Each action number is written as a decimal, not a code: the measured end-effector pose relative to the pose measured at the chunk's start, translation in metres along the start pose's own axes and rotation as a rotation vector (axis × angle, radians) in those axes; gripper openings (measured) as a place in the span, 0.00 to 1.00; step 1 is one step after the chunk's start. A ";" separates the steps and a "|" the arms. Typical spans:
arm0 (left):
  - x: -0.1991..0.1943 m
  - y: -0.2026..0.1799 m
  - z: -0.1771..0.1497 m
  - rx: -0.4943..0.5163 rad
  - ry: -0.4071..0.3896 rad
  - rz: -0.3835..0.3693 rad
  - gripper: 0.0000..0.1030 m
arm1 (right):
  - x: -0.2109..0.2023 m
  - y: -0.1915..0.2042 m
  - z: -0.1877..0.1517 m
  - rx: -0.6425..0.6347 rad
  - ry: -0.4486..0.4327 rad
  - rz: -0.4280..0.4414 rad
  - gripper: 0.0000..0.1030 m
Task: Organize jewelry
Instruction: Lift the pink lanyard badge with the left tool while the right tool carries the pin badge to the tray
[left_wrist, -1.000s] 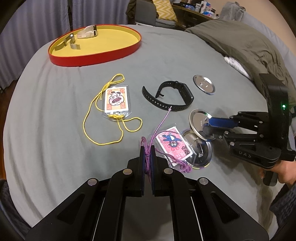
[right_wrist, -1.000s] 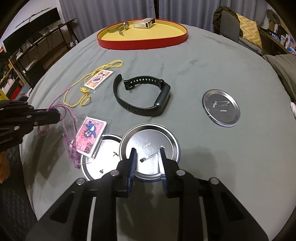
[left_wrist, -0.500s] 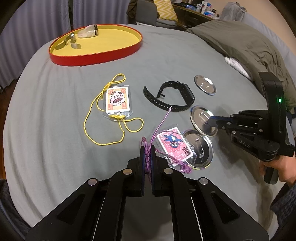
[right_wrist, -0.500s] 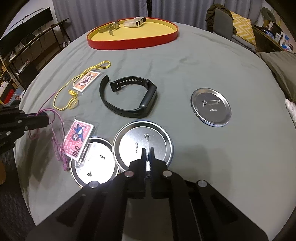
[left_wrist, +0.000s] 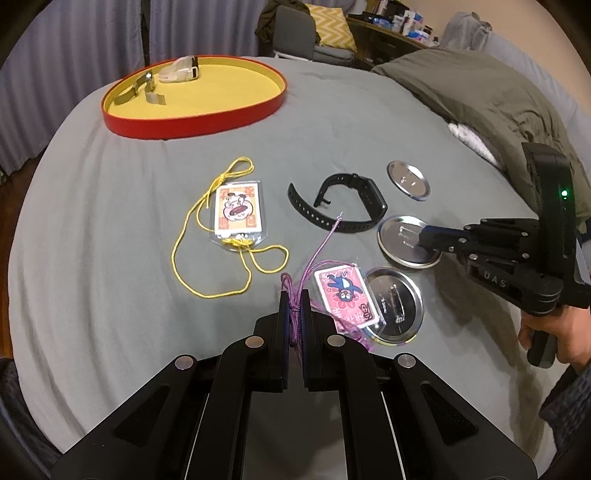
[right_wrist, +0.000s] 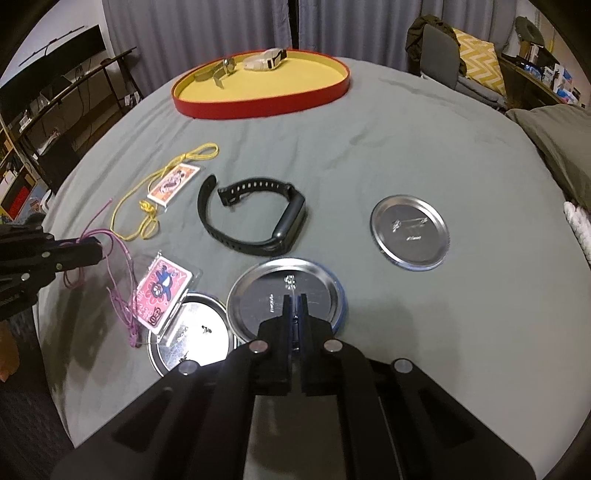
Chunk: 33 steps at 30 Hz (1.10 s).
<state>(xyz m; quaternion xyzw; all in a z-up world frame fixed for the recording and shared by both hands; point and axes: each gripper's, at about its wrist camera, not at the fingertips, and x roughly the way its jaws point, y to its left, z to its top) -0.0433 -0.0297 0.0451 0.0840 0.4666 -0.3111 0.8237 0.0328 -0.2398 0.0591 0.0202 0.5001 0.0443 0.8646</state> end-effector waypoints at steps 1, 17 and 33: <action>-0.001 0.000 0.001 -0.003 -0.004 -0.001 0.05 | -0.002 -0.001 0.001 0.001 -0.004 0.000 0.03; -0.032 0.008 0.025 -0.025 -0.069 -0.005 0.05 | -0.039 -0.004 0.037 -0.011 -0.111 -0.010 0.03; -0.091 0.025 0.111 0.001 -0.172 0.014 0.05 | -0.064 0.003 0.132 -0.086 -0.237 -0.006 0.03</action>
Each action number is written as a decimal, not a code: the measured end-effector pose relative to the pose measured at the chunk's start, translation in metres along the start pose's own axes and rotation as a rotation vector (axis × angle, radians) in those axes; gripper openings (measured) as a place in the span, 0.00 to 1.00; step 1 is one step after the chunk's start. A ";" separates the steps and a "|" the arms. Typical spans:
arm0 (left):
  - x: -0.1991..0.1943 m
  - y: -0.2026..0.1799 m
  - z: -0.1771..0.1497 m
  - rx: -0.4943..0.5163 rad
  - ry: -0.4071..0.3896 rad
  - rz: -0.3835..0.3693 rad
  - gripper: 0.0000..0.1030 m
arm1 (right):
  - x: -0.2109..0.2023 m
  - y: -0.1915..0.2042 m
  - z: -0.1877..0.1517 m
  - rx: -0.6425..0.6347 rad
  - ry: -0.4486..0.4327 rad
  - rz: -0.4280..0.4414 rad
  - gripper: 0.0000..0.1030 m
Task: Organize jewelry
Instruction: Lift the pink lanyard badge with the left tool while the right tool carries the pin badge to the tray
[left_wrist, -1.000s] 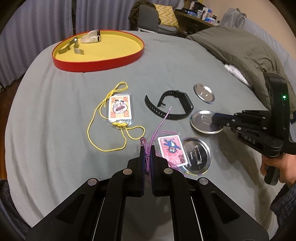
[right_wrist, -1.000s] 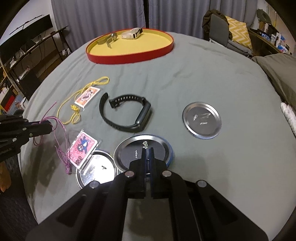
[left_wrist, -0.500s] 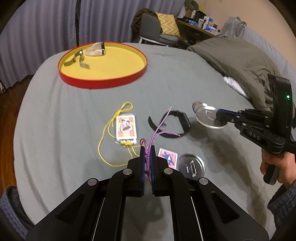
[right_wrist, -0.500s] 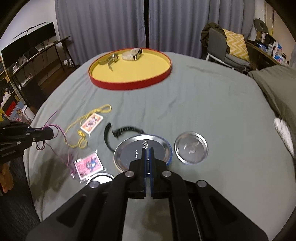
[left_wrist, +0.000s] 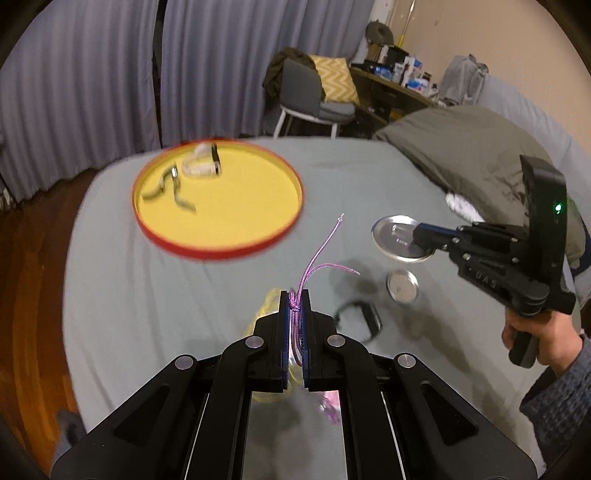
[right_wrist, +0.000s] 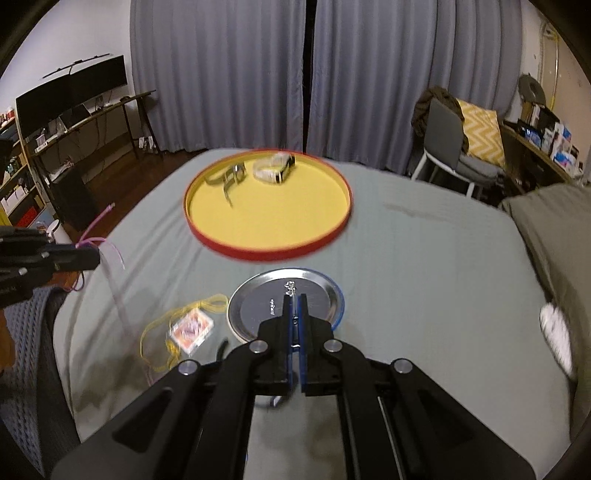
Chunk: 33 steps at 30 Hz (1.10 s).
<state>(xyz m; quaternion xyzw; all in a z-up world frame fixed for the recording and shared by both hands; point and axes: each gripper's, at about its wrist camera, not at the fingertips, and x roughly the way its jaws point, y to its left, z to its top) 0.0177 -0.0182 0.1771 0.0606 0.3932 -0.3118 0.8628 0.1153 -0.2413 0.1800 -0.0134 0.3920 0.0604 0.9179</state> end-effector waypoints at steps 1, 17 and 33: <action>-0.003 0.002 0.009 0.003 -0.009 0.001 0.05 | 0.000 0.000 0.007 -0.002 -0.009 0.002 0.03; -0.055 0.028 0.155 0.041 -0.164 0.020 0.05 | 0.010 -0.005 0.114 -0.039 -0.124 0.012 0.03; -0.012 0.083 0.250 0.045 -0.130 0.068 0.05 | 0.057 -0.003 0.186 -0.018 -0.120 0.031 0.03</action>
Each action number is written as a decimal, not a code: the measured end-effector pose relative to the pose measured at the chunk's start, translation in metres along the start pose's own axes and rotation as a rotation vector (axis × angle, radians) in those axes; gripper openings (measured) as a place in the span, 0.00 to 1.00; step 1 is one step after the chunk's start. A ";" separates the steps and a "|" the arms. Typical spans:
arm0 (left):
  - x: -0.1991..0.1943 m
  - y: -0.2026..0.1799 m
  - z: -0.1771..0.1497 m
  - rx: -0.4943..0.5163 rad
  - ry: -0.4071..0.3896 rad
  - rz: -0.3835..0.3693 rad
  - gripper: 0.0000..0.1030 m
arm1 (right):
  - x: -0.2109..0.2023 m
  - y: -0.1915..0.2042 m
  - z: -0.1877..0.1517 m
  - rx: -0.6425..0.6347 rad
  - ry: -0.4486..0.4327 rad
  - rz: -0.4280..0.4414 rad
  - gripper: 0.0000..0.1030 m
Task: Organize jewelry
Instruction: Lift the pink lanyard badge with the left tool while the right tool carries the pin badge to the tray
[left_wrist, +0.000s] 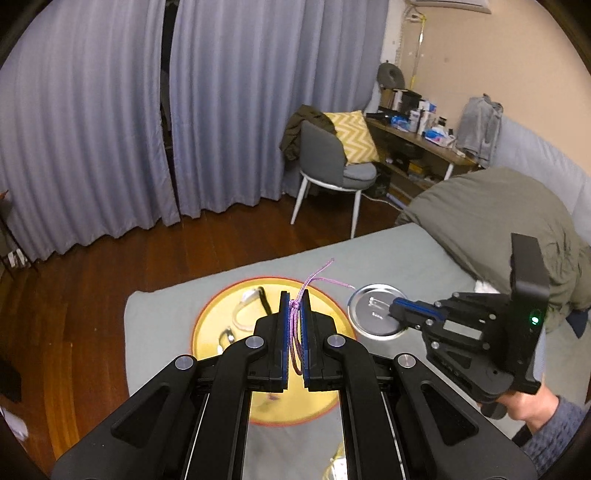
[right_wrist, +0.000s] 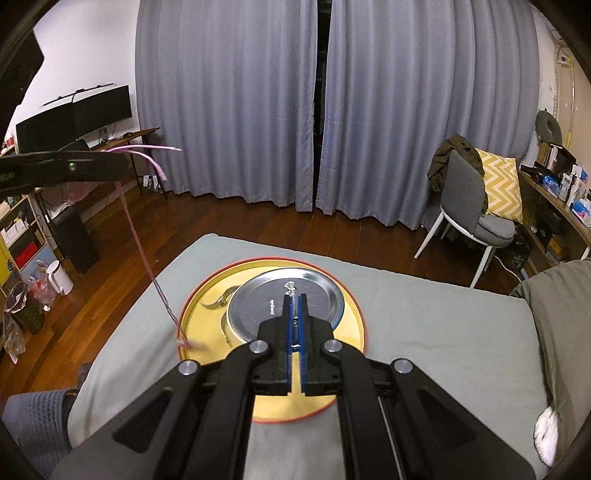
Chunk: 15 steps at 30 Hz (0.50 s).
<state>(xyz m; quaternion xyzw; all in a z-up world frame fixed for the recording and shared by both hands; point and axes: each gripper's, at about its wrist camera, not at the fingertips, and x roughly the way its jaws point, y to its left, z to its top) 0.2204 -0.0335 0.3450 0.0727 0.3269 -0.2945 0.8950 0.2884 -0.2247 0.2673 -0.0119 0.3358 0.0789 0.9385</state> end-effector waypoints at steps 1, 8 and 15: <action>0.006 0.002 0.002 -0.001 0.007 0.003 0.05 | 0.004 -0.001 0.003 0.002 0.004 -0.001 0.03; 0.056 0.011 0.018 0.002 0.048 0.001 0.05 | 0.030 -0.015 0.012 0.026 0.035 -0.020 0.03; 0.096 0.014 0.016 -0.001 0.079 -0.043 0.05 | 0.065 -0.021 0.015 0.041 0.085 -0.029 0.03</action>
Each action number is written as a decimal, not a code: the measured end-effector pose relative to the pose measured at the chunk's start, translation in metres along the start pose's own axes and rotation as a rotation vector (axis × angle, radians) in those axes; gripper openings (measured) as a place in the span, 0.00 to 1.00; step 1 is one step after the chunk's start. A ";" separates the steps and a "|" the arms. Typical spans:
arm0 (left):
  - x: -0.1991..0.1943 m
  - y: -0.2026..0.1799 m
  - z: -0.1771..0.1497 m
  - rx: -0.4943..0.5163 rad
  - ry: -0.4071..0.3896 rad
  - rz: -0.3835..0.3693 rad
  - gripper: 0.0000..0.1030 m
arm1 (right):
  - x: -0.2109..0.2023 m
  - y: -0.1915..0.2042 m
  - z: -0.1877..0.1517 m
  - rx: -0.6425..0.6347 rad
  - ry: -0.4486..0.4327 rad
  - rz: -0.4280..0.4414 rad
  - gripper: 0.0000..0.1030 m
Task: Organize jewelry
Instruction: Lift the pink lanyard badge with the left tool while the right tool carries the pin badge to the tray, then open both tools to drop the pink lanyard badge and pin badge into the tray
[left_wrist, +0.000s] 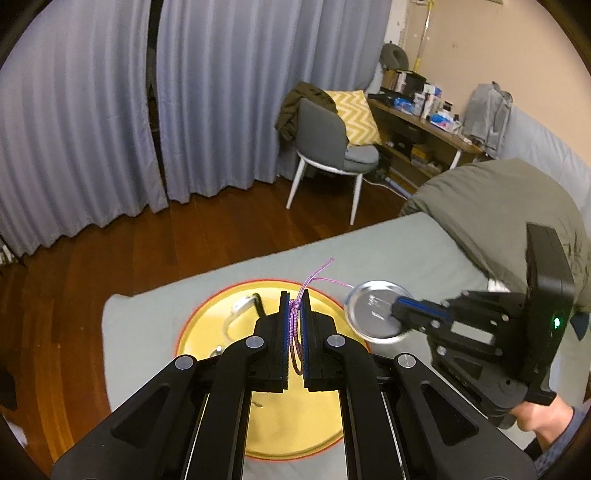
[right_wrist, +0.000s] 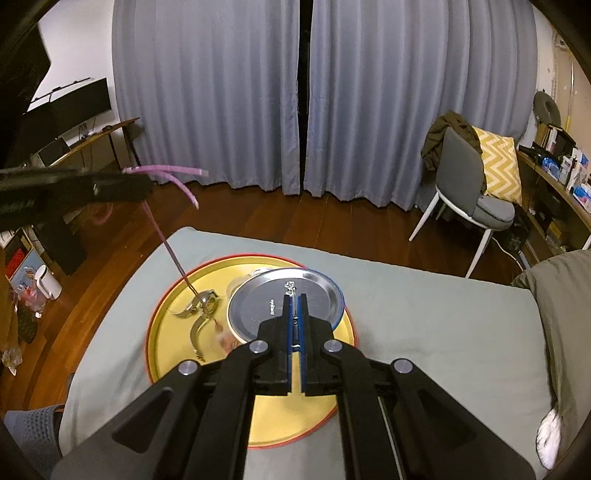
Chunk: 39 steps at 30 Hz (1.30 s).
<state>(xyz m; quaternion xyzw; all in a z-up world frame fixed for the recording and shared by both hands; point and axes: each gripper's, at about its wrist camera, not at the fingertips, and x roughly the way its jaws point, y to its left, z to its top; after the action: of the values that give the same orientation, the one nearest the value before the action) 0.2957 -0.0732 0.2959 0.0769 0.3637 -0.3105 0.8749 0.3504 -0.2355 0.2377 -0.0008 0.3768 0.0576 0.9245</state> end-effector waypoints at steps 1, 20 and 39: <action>0.008 0.002 -0.004 -0.003 0.011 -0.008 0.05 | 0.005 0.000 0.001 0.001 0.007 0.001 0.03; 0.139 0.053 -0.100 -0.086 0.270 -0.031 0.05 | 0.109 0.008 -0.023 0.055 0.181 0.038 0.03; 0.201 0.048 -0.153 -0.004 0.373 0.006 0.05 | 0.181 -0.001 -0.066 0.138 0.339 0.010 0.03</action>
<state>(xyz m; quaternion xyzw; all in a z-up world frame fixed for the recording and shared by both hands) 0.3436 -0.0782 0.0430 0.1324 0.5201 -0.2875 0.7933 0.4331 -0.2199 0.0638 0.0547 0.5303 0.0355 0.8453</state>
